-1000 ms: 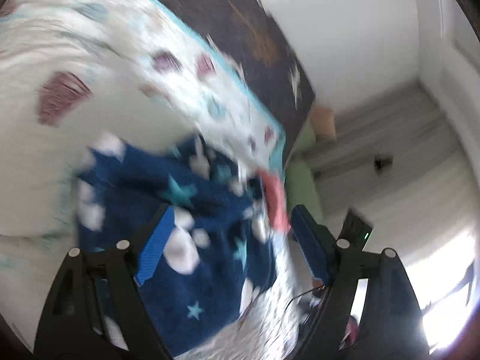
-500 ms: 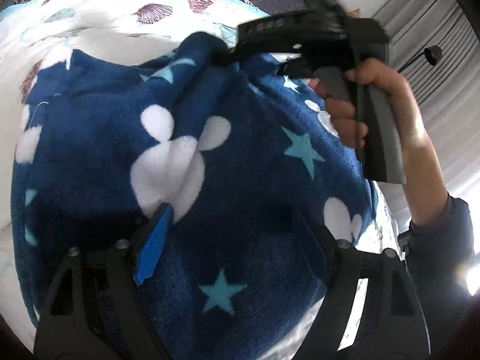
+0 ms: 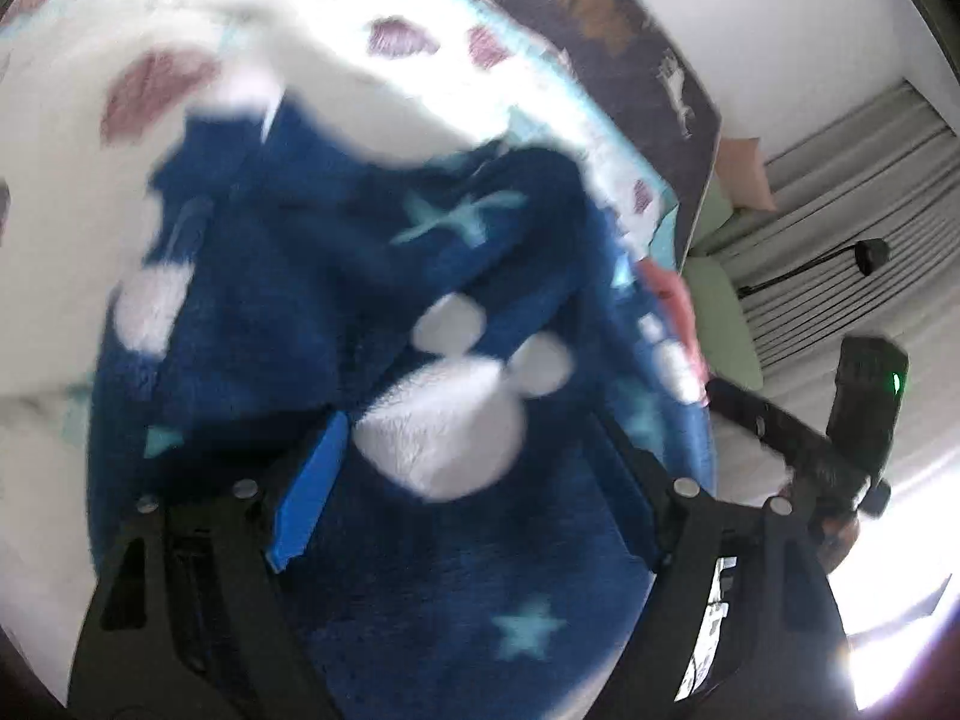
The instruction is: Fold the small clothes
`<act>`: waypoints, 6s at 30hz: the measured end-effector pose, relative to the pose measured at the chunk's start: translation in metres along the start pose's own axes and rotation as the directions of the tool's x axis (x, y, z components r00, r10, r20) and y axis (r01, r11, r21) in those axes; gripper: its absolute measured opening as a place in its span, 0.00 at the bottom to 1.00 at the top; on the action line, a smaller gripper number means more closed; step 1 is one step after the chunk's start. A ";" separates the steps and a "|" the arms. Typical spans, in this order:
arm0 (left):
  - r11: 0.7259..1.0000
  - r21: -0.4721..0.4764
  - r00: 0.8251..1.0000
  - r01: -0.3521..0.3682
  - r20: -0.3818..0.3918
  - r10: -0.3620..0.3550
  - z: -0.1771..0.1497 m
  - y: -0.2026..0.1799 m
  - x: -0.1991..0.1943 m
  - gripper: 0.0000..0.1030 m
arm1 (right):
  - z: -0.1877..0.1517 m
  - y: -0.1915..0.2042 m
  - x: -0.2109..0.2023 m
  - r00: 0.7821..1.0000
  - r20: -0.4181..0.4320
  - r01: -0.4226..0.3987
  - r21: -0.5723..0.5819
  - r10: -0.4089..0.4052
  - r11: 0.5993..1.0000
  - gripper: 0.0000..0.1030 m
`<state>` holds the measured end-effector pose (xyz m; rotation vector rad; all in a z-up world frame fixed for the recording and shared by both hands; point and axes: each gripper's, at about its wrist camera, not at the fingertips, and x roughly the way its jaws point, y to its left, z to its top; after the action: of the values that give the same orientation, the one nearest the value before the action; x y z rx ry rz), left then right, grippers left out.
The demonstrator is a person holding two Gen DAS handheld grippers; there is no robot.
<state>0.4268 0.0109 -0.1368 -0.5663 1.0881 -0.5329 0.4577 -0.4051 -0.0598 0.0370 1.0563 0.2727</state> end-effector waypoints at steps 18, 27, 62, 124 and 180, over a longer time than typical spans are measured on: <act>0.996 0.090 1.000 -0.015 -0.009 0.016 -0.034 -0.023 -0.036 0.81 | -0.062 0.000 -0.042 0.992 0.109 0.067 -0.069 -0.059 0.995 0.68; 0.991 -0.073 0.989 0.113 -0.092 -0.120 -0.038 0.014 -0.037 0.81 | -0.115 -0.018 0.026 0.985 -0.089 0.140 -0.104 -0.150 0.985 0.74; 0.985 -0.151 0.978 0.086 0.201 -0.055 -0.102 0.037 -0.036 0.69 | -0.001 0.089 -0.006 0.968 -0.114 -0.219 0.036 0.222 0.975 0.74; 0.843 0.444 0.868 -0.304 0.494 0.053 -0.143 -0.285 0.011 0.50 | 0.096 0.087 -0.029 0.913 -0.377 0.042 -0.292 -0.155 0.955 0.32; 0.656 0.546 0.841 -0.522 0.459 0.287 -0.129 -0.232 0.109 0.81 | 0.068 -0.027 -0.033 0.990 -0.007 -0.144 -0.031 0.143 0.989 0.60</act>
<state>0.3202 -0.2533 -0.1012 0.2265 0.5978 -0.3573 0.5070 -0.4318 -0.0022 0.0840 1.0553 0.4201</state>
